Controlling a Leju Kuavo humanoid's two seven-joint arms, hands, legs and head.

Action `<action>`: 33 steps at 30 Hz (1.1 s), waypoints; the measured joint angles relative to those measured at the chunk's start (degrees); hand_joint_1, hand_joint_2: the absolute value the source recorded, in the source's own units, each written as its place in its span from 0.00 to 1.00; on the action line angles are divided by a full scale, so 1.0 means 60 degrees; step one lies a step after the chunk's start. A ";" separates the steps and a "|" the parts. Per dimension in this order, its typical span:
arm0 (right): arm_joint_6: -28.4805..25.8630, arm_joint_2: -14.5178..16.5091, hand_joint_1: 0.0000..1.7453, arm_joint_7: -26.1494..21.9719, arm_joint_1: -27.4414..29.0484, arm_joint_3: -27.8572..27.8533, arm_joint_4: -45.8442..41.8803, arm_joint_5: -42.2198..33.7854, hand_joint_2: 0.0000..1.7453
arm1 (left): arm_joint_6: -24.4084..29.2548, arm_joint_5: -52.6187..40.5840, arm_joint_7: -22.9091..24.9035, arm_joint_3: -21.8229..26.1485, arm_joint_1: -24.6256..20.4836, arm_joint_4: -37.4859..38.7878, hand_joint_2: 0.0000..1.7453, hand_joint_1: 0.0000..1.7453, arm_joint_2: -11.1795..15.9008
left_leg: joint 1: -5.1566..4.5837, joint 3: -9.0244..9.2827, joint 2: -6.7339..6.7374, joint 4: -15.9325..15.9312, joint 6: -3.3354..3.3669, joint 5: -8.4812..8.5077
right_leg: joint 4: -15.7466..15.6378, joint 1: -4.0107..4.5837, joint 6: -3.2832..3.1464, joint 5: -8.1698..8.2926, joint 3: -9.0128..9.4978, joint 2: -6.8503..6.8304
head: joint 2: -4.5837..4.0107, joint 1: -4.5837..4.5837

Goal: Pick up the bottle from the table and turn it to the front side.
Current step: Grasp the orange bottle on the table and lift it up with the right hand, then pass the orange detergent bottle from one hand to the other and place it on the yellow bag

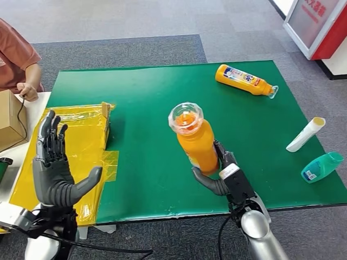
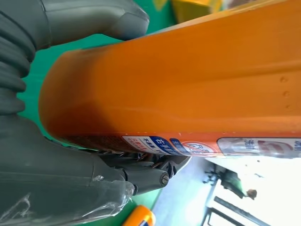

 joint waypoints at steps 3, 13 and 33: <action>-0.0289 0.0215 1.00 -0.0315 0.0007 0.0053 -0.0141 0.0003 1.00 | -0.0275 0.0649 0.0045 -0.0019 -0.0249 0.0284 1.00 0.00 0.0005 | -0.0001 -0.0001 0.0000 0.0000 0.0001 0.0000 | 0.0000 -0.0001 0.0000 0.0000 0.0000 0.0000 | 0.0000 0.0000; -0.1649 0.0529 1.00 -0.0617 -0.0136 0.0751 -0.0302 0.1598 1.00 | -0.1867 0.1896 0.0655 -0.0491 -0.1098 0.1220 1.00 0.00 0.0035 | -0.0001 -0.0002 0.0000 0.0000 0.0000 0.0000 | 0.0000 -0.0001 0.0000 0.0000 0.0000 0.0000 | 0.0000 0.0000; -0.2086 0.0569 1.00 -0.0551 -0.0995 0.1471 0.0423 0.2739 1.00 | -0.4360 0.3400 0.1571 -0.1745 -0.2512 0.2622 1.00 0.00 0.0566 | -0.0001 -0.0003 0.0000 0.0000 0.0000 0.0002 | 0.0002 0.0000 0.0000 0.0001 -0.0001 -0.0001 | 0.0000 0.0000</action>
